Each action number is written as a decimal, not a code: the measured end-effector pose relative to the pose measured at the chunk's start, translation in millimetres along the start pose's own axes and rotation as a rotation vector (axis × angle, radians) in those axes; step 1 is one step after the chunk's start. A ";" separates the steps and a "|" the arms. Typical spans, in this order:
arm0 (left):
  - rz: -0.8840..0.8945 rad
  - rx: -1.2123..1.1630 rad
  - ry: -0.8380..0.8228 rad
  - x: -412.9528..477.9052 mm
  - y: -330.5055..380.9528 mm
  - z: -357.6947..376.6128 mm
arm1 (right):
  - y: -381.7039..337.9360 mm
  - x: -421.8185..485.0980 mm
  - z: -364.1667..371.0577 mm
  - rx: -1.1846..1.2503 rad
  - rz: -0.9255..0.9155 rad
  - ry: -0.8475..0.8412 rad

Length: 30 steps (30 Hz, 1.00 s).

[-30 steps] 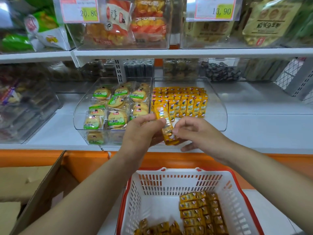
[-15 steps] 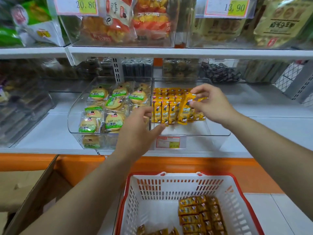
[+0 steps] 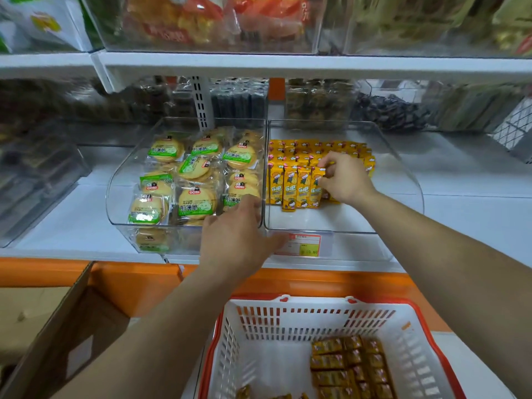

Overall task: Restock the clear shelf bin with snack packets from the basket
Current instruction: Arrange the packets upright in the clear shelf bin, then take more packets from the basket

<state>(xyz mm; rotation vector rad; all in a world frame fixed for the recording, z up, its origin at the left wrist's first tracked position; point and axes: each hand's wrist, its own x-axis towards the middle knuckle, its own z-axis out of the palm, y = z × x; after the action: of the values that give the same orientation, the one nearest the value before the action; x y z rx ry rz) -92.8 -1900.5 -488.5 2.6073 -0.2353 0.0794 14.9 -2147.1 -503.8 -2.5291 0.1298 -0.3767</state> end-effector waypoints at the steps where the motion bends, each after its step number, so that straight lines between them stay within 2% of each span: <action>1: -0.003 -0.009 -0.003 0.3 0.4 -0.2 | -0.8 -0.7 0.4 -0.034 -0.009 -0.003; 7: -0.017 -0.084 -0.029 -0.9 2.8 -7.9 | -17.2 -21.1 -22.1 -0.193 -0.043 -0.045; 10: 0.028 -0.093 0.081 -7.3 6.9 -18.9 | -28.0 -47.3 -49.3 -0.187 -0.096 -0.017; 12: 0.113 -0.114 0.166 -15.2 10.4 -25.0 | -35.8 -74.4 -67.8 -0.151 -0.162 0.019; 14: 0.199 -0.150 0.183 -29.2 14.6 -26.4 | -41.3 -106.6 -82.3 -0.077 -0.225 0.030; 17: 0.256 -0.162 0.004 -63.2 16.5 -9.5 | -35.3 -162.0 -93.8 0.067 -0.235 -0.070; 22: 0.251 0.057 -0.434 -97.6 -2.9 49.0 | 20.4 -229.3 -46.3 0.057 -0.096 -0.405; 24: 0.166 0.098 -0.533 -101.5 -14.5 78.0 | 48.8 -246.3 -11.6 0.056 0.015 -0.516; 30: -0.148 0.070 -0.678 -132.5 -78.8 189.5 | 111.0 -283.5 97.7 0.209 0.298 -0.764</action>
<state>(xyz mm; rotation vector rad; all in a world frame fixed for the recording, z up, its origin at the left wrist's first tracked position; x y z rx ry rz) -206.5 -1908.4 -704.5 2.6195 -0.2730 -0.8686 -228.5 -2138.7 -711.0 -2.2283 0.1536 0.6560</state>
